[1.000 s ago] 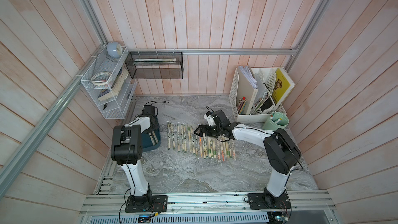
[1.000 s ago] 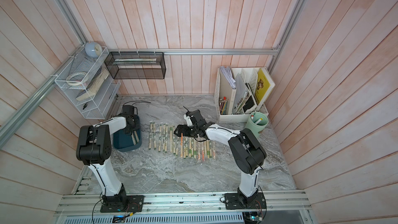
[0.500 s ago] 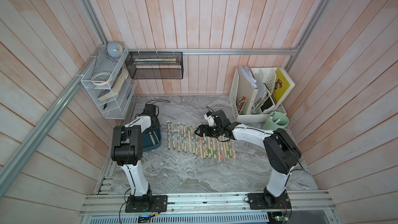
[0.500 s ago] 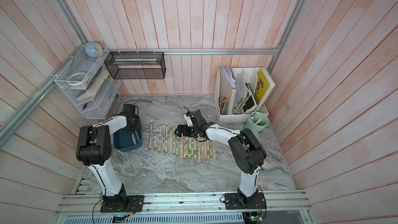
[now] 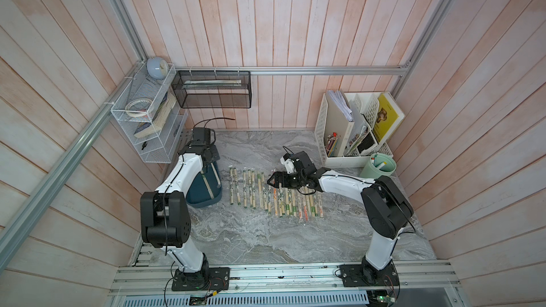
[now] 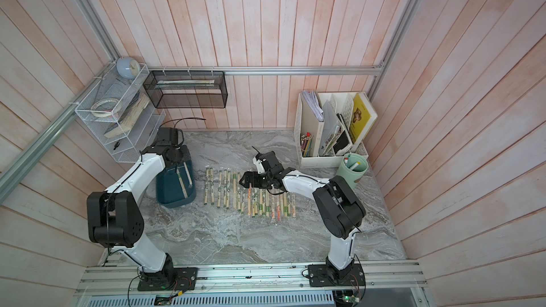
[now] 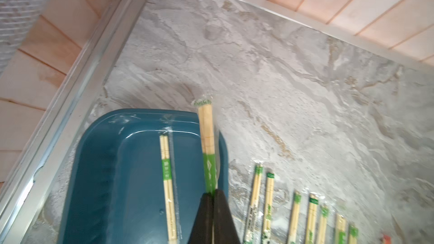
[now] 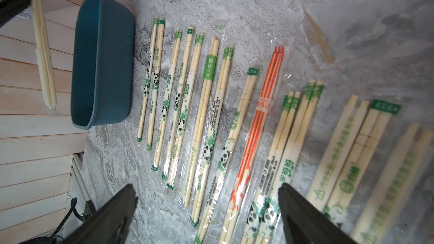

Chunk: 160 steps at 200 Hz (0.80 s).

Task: Take the paired disposable chopsticks out of the storage box
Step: Pick up the paired disposable chopsticks from the storage box, then place the paired disposable chopsticks at the center of the board.

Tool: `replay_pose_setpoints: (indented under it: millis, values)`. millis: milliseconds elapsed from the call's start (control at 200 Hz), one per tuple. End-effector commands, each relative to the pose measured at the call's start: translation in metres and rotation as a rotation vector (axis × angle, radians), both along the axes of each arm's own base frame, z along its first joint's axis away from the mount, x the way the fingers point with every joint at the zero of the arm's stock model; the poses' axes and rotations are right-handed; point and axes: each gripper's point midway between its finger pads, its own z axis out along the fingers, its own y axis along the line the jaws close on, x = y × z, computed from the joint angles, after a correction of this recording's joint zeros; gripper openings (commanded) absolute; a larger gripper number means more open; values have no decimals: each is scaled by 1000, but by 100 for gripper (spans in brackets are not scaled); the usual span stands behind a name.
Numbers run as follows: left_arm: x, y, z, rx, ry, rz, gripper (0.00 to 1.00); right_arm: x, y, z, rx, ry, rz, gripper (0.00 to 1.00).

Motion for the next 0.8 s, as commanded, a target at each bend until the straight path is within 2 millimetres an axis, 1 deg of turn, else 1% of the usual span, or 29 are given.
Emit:
replay_pose_setpoints:
  millis: [0,90,140,205,330,415,430,465,510,535,595,625,640,670,715,755,795]
  values:
    - [-6,-37,-14,-3,51,-116,0,3,-2,6,8,-17,-10,97]
    - [-10,-53,-36,6,93,-150,0,3,-3,6,5,-17,-11,97]
    - [-12,-56,-49,-3,119,-154,0,2,-4,6,2,-19,-12,97]
    - [-16,-57,-65,-1,144,-154,0,0,-6,5,-2,-18,-13,97]
    - [-23,-51,-92,35,208,-153,0,-1,-8,4,-5,-18,-16,97]
    - [-25,-50,-102,43,227,-153,0,-1,-9,4,-2,-17,-17,97]
    - [-25,-50,-102,40,229,-155,3,-2,-9,4,-2,-16,-17,96]
    - [-24,-52,-101,33,224,-157,18,-2,-9,4,-2,-15,-16,96]
    - [-23,-54,-95,20,206,-154,31,-1,-8,5,-1,-19,-16,97]
    - [-21,-54,-89,12,188,-152,39,-2,-9,4,-2,-17,-16,96]
    - [-16,-54,-67,-4,118,-130,64,-2,-9,4,-3,-18,-14,97]
    - [-14,-50,-53,-12,76,-107,73,-1,-9,3,-3,-16,-14,96]
    - [-13,-48,-47,-18,58,-97,75,-1,-9,3,-4,-16,-14,97]
    - [-11,-42,-36,-32,23,-76,75,-1,-9,4,-3,-17,-13,97]
    - [-10,-26,-25,-49,-4,-18,75,-1,-8,3,-2,-16,-12,96]
    - [-12,-10,-22,-71,-12,29,75,-1,-8,3,-1,-14,-11,97]
    - [-15,8,-25,-80,-3,81,75,-1,-8,2,-1,-15,-11,97]
